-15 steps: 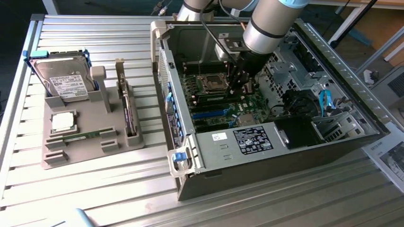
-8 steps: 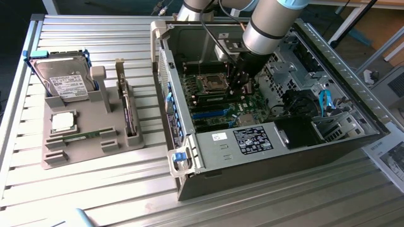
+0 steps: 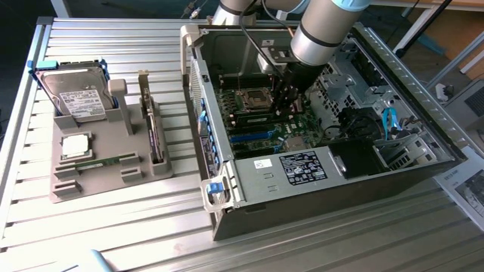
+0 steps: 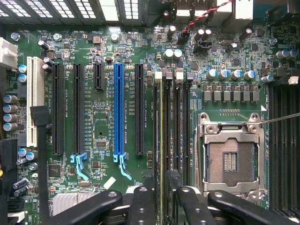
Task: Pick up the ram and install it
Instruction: 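Insert the ram into the slot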
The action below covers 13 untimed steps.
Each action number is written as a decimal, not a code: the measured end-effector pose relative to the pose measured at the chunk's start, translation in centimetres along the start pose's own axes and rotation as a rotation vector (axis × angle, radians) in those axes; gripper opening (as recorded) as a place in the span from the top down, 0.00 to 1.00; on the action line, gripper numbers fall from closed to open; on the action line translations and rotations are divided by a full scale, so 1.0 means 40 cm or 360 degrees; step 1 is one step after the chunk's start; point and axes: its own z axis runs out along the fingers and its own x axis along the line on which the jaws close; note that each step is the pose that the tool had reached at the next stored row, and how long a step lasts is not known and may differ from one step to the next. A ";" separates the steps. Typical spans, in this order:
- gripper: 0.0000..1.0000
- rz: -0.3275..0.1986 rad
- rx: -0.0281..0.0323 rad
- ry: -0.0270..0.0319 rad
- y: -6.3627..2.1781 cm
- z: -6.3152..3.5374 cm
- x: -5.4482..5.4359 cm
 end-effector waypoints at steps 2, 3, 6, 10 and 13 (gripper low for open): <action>0.75 0.0000 0.00000 0.00000 0.000 0.000 0.000; 0.75 0.0000 0.00000 0.00000 0.000 0.000 0.000; 0.75 0.0000 -0.00001 0.00002 0.000 -0.001 0.000; 0.75 0.0000 0.00000 0.00001 0.001 -0.026 -0.001; 0.75 0.0000 -0.00001 0.00001 0.003 -0.058 -0.003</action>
